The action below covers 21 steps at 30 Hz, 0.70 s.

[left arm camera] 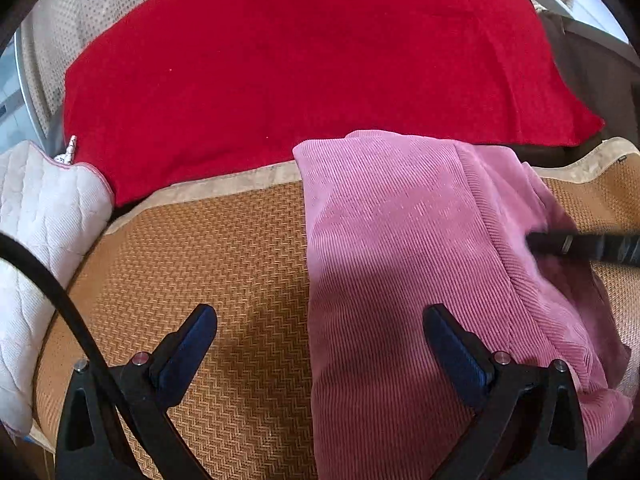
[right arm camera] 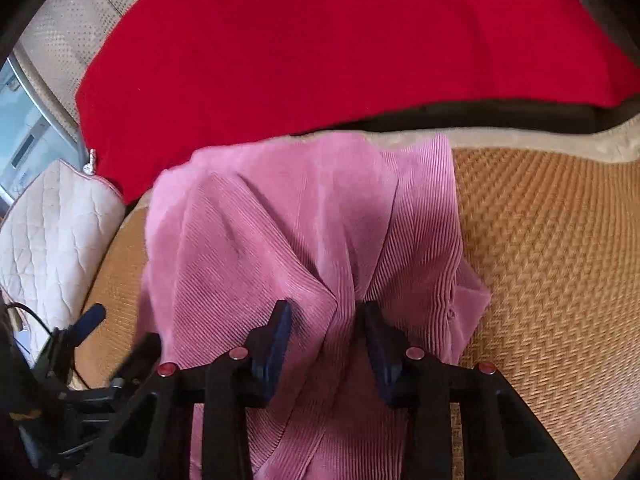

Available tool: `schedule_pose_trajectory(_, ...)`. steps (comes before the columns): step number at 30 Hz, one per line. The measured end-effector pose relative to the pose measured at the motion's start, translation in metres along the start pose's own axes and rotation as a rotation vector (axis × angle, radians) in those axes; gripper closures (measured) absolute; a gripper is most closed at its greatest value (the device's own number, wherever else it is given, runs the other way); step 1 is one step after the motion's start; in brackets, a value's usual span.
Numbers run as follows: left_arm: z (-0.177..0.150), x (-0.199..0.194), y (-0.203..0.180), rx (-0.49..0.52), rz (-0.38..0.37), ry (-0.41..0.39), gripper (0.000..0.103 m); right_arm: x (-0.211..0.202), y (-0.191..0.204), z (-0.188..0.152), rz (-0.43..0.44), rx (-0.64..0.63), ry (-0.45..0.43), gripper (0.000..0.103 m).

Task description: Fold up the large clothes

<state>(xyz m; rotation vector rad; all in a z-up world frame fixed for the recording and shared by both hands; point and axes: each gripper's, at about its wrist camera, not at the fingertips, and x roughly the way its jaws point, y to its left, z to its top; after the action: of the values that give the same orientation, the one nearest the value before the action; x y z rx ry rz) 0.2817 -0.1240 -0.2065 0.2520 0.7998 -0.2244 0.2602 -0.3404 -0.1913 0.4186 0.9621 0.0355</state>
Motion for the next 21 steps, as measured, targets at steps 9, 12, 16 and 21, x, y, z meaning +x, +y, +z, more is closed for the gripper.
schedule_pose_trajectory(9,0.0,-0.005,-0.009,0.027,0.037,-0.02,0.0,0.003,0.003,0.059,-0.008,0.028,-0.016,0.047)
schedule_pose_trajectory(12,0.002,-0.004,-0.01,0.035,0.042,-0.022,0.0,0.033,-0.012,0.057,-0.008,0.077,0.056,0.054)
schedule_pose_trajectory(16,0.002,-0.006,-0.008,0.026,0.046,-0.019,0.0,0.003,0.008,0.051,-0.071,-0.009,0.013,0.054)
schedule_pose_trajectory(21,0.001,-0.011,-0.01,0.031,0.065,-0.031,0.0,-0.037,0.02,0.038,-0.099,-0.039,-0.048,0.052)
